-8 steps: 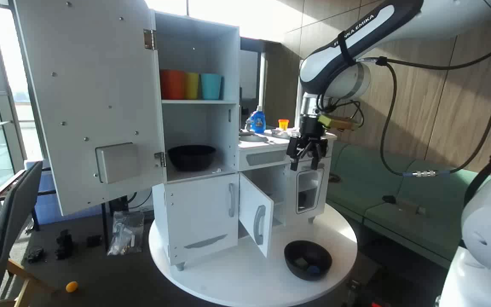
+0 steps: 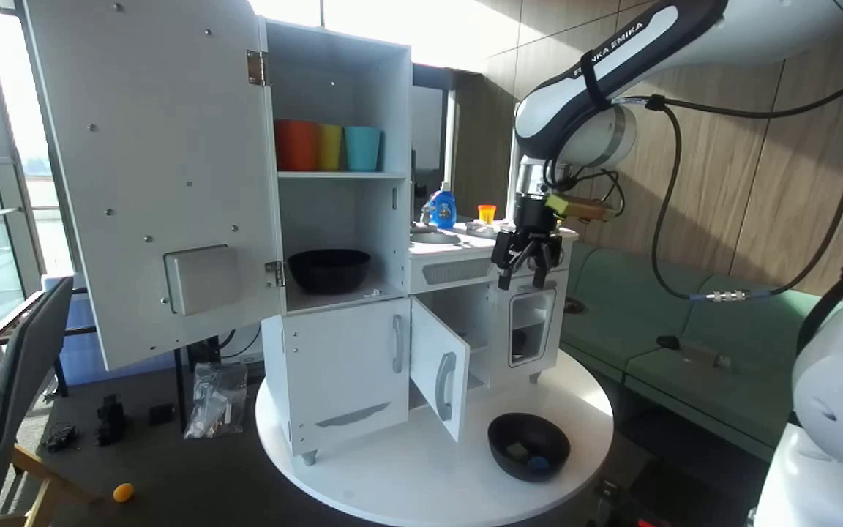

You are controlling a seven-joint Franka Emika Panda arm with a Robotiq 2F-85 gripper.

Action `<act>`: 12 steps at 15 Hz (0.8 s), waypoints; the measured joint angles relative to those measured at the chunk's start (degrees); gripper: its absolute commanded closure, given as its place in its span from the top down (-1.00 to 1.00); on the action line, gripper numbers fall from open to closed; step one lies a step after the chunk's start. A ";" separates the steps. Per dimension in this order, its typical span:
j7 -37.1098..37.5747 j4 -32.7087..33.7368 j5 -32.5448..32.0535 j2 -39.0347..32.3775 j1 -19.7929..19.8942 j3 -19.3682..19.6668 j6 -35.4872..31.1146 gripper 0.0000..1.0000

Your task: Put the black bowl into the compartment and close the door

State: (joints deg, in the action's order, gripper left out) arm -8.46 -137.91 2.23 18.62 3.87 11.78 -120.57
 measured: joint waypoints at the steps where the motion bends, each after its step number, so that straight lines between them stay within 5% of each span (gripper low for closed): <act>1: 0.00 -0.31 0.00 -0.38 0.16 0.00 -0.41 1.00; 7: 0.03 -3.67 -0.64 -10.54 3.31 0.32 -16.56 1.00; 12: 3.22 -3.98 -9.86 -22.69 7.35 1.31 -26.20 1.00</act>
State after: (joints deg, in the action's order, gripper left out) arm -5.24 -141.89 -7.63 -4.07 11.21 13.09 -146.77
